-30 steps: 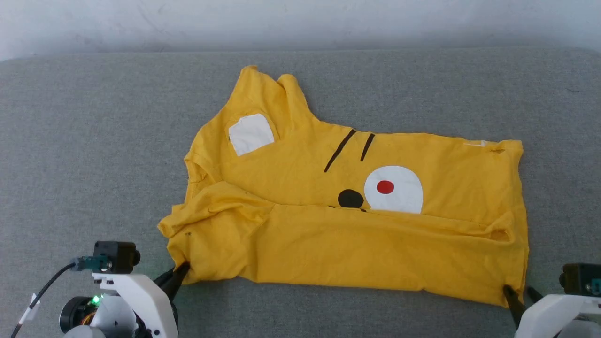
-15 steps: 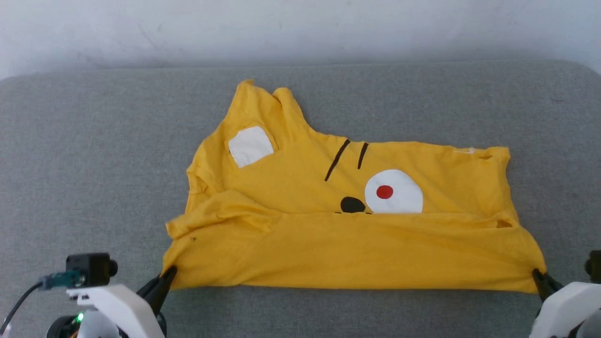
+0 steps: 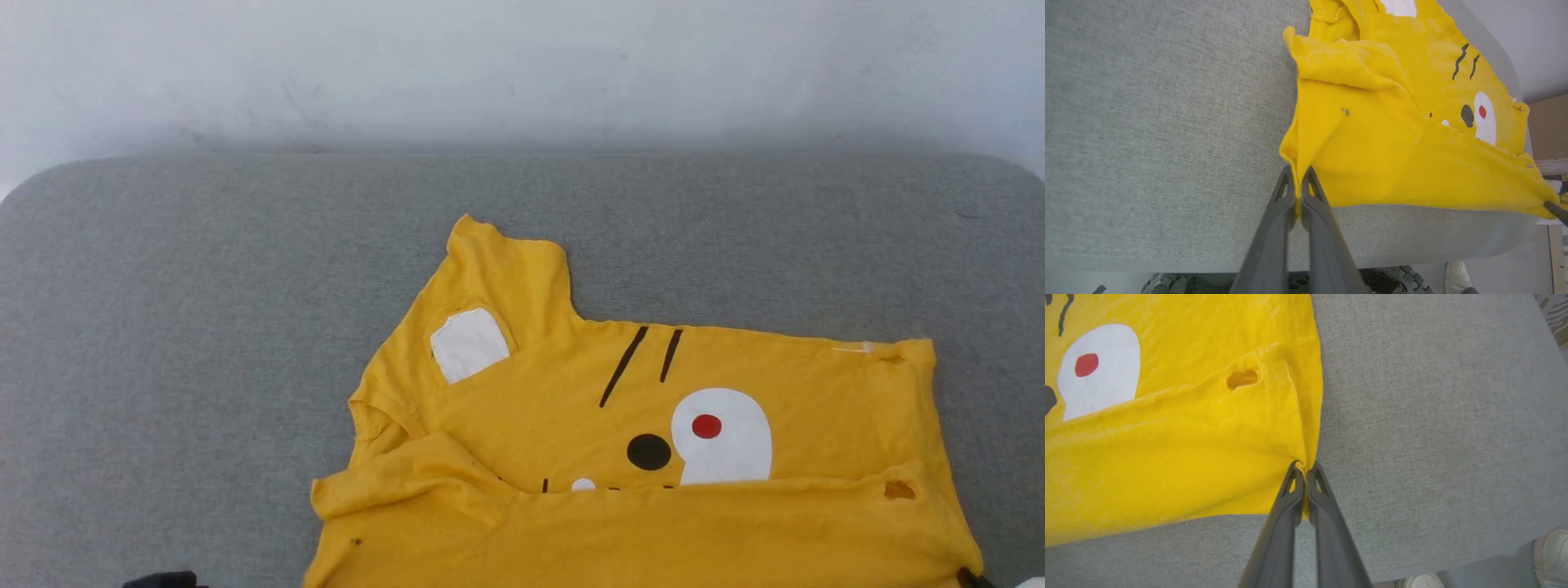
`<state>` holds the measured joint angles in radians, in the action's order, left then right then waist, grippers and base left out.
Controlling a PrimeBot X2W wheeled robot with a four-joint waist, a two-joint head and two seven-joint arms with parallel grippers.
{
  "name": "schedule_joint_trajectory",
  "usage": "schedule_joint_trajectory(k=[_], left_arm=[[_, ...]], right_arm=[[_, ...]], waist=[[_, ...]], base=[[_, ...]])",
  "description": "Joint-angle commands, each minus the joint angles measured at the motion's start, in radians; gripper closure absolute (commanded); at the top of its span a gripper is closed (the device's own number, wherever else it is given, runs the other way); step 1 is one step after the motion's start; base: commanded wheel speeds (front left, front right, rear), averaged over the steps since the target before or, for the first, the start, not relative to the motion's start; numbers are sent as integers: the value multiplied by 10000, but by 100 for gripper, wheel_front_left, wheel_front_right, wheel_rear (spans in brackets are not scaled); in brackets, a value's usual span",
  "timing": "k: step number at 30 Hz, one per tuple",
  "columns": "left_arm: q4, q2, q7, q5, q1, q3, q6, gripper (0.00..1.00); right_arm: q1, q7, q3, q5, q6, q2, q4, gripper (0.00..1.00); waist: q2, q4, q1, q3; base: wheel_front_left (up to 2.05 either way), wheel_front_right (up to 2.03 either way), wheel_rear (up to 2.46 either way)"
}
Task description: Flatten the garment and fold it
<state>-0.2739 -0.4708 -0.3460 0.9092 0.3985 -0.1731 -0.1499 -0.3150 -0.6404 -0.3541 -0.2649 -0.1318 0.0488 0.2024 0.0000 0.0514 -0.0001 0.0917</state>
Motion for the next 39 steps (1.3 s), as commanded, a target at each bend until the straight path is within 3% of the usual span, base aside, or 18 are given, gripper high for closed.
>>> schedule_joint_trajectory(k=[1, 5, 6, 7, 8, 10, 19, 27, 30, 34, 39], left_arm=[[145, 169, 136, 115, -38, -35, 80, 100], [666, 419, 241, 193, -323, -197, 240, 100], [879, 479, 277, 206, -448, -240, 310, 92], [1087, 521, 292, 209, -568, -292, 381, 74], [1276, 576, 304, 243, -688, -328, 448, 59], [1588, 630, 348, 259, -886, -361, 548, 0], [1328, 450, 1322, -93, -1227, 281, 584, 0], [357, -7, 3798, -2474, -3243, 1076, 41, 0], [478, -246, 4126, -3263, -4777, 834, 128, 0], [1077, -679, 3582, -4065, -7210, -6, 709, 0], [2412, -856, 2128, -4261, -10229, -1144, 1954, 0]], right_arm=[[-49, 86, 62, -70, 11, 14, -99, 100], [25, 242, 223, -73, 11, 14, -356, 100], [54, 275, 293, -53, 11, 14, -438, 94], [99, 346, 345, -30, 11, 14, -503, 78], [141, 432, 374, 14, 11, 14, -568, 0], [204, 462, 372, 18, 11, 14, -762, 0], [551, 1158, 62, 55, 11, 14, -79, 0], [1784, 3722, 99, 1125, 11, 14, 769, 0], [2304, 4399, 327, 1331, 11, 14, 758, 0], [2827, 4924, 629, 1388, 11, 14, 637, 0], [3224, 5156, 930, 1538, 11, 14, 485, 0]], waist=[[0, 117, 1, 14], [0, 192, 1, 10], [0, 207, 1, 3], [0, 213, 1, -3], [0, 215, 1, -9], [0, 203, 1, -15], [0, -13, 1, 184], [0, -231, 1, 757], [0, -318, 1, 1146], [0, -456, 1, 1815], [0, -738, 1, 2726]], base=[[0, 0, 0], [0, 0, 0], [0, 0, 0], [0, 0, 0], [0, 0, 0], [0, 0, 0], [0, 0, 0], [0, 0, 0], [0, 0, 0], [0, 0, 0], [0, 0, 0]])
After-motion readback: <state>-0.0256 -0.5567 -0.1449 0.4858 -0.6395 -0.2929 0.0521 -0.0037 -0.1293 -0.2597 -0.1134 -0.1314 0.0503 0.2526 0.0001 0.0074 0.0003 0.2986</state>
